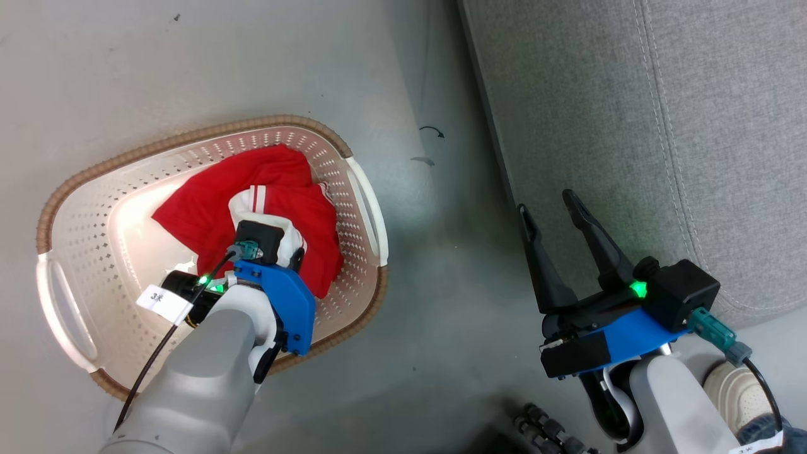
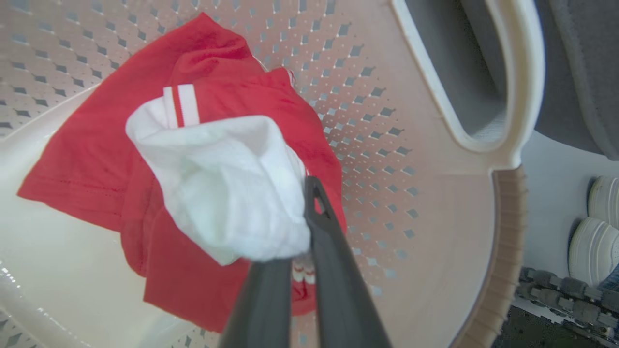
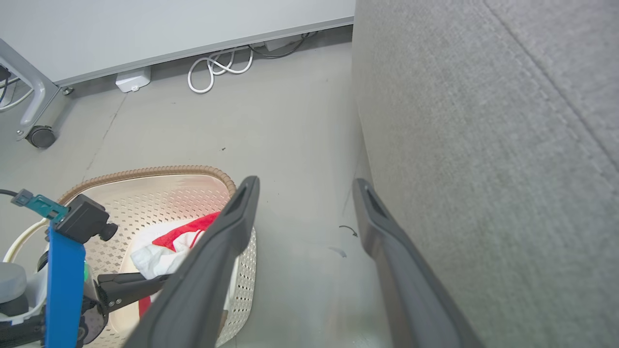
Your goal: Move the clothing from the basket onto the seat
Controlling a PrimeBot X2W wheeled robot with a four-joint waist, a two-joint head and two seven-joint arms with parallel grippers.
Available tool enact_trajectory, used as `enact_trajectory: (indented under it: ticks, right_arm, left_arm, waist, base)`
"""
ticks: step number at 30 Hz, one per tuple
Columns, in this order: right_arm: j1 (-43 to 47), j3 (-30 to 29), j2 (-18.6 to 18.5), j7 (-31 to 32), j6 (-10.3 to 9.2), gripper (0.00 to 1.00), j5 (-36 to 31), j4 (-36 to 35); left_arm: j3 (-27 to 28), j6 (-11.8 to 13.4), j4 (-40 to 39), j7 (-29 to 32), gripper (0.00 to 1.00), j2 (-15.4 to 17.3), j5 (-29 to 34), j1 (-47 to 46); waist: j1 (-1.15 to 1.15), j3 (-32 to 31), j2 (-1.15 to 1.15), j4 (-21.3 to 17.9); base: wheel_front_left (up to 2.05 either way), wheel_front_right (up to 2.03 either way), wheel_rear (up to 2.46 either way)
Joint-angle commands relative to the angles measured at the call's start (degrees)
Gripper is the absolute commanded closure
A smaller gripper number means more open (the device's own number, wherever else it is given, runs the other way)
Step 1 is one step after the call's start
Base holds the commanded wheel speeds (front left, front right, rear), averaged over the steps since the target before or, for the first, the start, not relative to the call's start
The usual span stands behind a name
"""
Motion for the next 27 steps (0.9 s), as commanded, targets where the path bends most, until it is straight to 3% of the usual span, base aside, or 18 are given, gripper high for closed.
enact_trajectory:
  ticks: [1,9,27]
  right_arm:
    - [-0.7,0.0,0.0,-0.1,0.03,0.0,-0.4,0.1]
    - [-0.8,0.0,0.0,0.3,0.03,0.0,-0.8,0.8]
    - [3.3,-2.0,0.0,4.2,0.03,0.0,-5.3,2.6]
  left_arm:
    - [0.0,-0.3,0.1,-0.2,1.0,-0.1,-0.4,-0.6]
    - [-0.3,-0.3,-0.1,-1.3,1.0,-0.9,-1.8,0.8]
    - [-3.5,-0.3,-6.4,-6.9,1.0,-1.7,-4.8,5.3]
  waist:
    - [0.0,-0.2,0.0,0.2]
    - [0.0,-3.7,0.0,2.2]
    - [0.0,-22.5,0.0,10.7]
  base:
    - [0.0,0.0,0.0]
    - [0.0,0.0,0.0]
    - [0.0,0.0,0.0]
